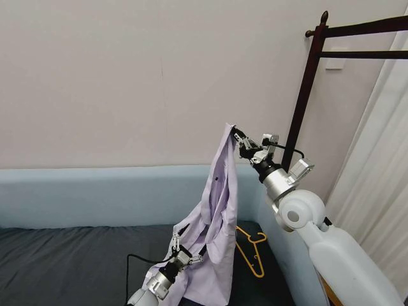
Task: Pick up the clothes from the sofa and hang them on the clothes hanger.
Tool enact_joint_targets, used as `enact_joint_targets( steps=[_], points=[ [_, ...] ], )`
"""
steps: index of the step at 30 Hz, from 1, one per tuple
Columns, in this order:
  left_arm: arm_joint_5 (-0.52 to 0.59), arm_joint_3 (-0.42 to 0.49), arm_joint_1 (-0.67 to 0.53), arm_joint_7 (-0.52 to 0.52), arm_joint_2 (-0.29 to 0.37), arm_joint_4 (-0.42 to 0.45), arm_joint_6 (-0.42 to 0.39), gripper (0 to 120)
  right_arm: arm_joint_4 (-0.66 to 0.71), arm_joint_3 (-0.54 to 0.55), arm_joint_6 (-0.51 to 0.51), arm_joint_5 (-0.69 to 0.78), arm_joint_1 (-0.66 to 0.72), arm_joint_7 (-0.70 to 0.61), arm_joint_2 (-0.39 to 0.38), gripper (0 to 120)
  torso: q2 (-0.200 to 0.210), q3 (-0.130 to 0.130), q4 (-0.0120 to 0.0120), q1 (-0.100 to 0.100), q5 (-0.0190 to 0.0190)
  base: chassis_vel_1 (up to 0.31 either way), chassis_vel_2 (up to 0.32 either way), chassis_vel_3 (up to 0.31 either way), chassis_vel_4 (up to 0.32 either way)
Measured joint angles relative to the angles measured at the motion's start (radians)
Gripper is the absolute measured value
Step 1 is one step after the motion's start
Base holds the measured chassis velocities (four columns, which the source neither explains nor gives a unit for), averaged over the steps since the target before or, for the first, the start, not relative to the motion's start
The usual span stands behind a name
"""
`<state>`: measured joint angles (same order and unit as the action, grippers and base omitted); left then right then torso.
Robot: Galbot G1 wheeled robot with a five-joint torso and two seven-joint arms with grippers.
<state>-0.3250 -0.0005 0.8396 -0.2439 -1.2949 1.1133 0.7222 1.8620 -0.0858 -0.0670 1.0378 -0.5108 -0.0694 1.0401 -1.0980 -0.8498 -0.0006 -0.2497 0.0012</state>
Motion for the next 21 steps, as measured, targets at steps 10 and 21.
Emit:
enact_joint_targets(
  steps=[10,21],
  points=[
    [-0.004,0.01,-0.029,-0.07,0.017,-0.035,-0.036,94,-0.011,0.0,-0.001,-0.005,0.007,0.006,0.006,0,0.0,0.0,0.0005,0.0,0.0001,0.0,0.0,0.0,0.0],
    [-0.081,0.012,-0.046,-0.139,-0.054,-0.068,-0.02,63,-0.03,0.003,-0.001,-0.018,0.012,0.01,0.021,0,0.0,0.0,0.0004,0.0,-0.0001,0.0,0.0,0.0,0.0]
  ],
)
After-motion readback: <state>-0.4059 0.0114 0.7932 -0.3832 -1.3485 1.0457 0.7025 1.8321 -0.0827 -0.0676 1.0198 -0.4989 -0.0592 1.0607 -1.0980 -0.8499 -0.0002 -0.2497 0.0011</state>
